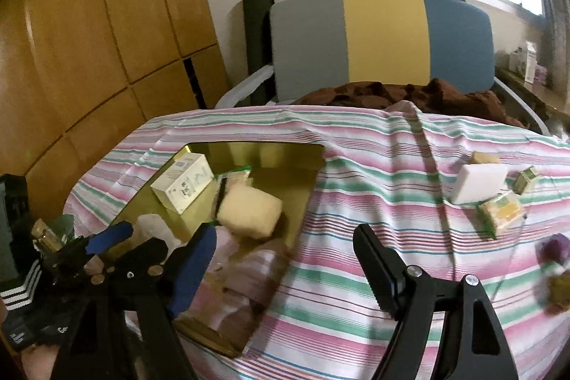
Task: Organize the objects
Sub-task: 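Withdraw both tools from the tray toward the remaining items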
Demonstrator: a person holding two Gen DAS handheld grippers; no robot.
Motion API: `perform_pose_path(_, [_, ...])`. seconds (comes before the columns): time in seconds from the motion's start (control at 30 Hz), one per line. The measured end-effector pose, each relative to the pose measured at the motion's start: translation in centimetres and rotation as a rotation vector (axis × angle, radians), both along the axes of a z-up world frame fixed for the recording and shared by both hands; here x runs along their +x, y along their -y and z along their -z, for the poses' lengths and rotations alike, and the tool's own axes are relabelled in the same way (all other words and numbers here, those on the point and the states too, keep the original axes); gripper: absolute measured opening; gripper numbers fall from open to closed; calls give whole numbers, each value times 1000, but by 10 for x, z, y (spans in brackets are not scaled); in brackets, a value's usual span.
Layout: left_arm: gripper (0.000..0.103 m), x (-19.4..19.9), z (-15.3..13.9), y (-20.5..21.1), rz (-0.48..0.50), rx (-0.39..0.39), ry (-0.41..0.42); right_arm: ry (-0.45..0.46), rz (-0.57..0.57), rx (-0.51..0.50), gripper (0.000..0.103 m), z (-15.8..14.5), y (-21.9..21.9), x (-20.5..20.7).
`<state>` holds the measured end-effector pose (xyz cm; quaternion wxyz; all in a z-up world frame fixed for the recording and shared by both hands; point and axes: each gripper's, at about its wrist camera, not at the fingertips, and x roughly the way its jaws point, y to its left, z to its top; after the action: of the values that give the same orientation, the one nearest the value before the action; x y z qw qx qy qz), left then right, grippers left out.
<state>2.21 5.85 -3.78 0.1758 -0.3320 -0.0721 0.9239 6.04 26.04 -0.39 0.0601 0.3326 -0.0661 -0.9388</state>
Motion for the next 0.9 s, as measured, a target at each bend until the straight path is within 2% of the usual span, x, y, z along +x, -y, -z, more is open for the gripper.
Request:
perform_pose_path(0.23, [89,11,-4,-38,103,-19,-6,2,81,-2,80,5,-40,20])
perform_pose_path(0.6, [90,41,1,-125,369,-68,13,51,289,-17,80,36,-134,67])
perform_pose_path(0.8, [90,54,5,-160,476,-88,31,32,466,75,80,46,-199,96])
perform_pose_path(0.9, [90,57,11,-170,508,-99,58,15,563,101,87,50,-238,104])
